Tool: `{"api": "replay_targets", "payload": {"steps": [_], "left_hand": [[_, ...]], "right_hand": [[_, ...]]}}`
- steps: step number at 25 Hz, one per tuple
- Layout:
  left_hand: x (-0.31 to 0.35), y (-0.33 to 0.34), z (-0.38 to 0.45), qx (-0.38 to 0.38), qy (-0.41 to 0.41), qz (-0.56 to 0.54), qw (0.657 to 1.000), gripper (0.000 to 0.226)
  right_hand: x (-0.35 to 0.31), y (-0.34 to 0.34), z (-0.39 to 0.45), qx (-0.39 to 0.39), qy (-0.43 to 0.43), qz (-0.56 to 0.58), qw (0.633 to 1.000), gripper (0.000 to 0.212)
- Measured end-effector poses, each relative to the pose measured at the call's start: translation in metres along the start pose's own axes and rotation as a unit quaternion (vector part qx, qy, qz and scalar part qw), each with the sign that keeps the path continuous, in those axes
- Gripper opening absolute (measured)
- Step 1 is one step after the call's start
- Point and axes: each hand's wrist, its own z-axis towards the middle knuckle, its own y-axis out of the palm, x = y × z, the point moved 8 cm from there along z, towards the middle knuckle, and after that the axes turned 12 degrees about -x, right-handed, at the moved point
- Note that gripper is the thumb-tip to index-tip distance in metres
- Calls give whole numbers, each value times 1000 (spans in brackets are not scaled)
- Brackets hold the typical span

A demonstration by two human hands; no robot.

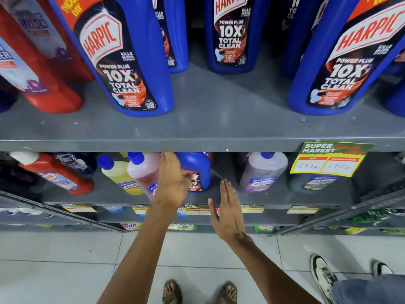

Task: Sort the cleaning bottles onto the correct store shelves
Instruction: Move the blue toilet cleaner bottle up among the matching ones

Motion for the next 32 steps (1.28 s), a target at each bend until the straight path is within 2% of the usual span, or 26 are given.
{"api": "replay_targets", "payload": {"steps": [2,5,11,15,17,19,24,27,29,32], "left_hand": [[-6,-3,7,1,4,18,1000,55],[-10,-3,11,4,37,21,999,58],[-28,2,24,-42,41,18,998,53],[-31,0,20,-50,67,-61,995,52],[-29,-2,9,-58,103,-110,987,59],[-23,-5,-10,-49,147,-113,981,64],[-1,-33,-78,-28,211,-144,966,54],[13,-67,-114,-28,218,-140,965,67],[27,-92,-132,-21,235,-152,960,79],[76,-134,-141,-15,276,-189,942,80]], "right_hand": [[8,14,8,-15,0,-11,1000,71],[10,21,15,5,-14,-54,998,68],[10,29,22,21,-8,-122,992,67],[12,31,23,23,-2,-125,992,68],[10,30,22,22,-4,-126,992,68],[10,28,21,22,-12,-120,992,66],[-7,0,14,2,-60,-56,997,53],[-34,-46,-15,54,-125,19,991,60],[-53,-90,-43,110,-149,81,979,55],[-84,-171,-86,222,-214,156,939,48]]}}
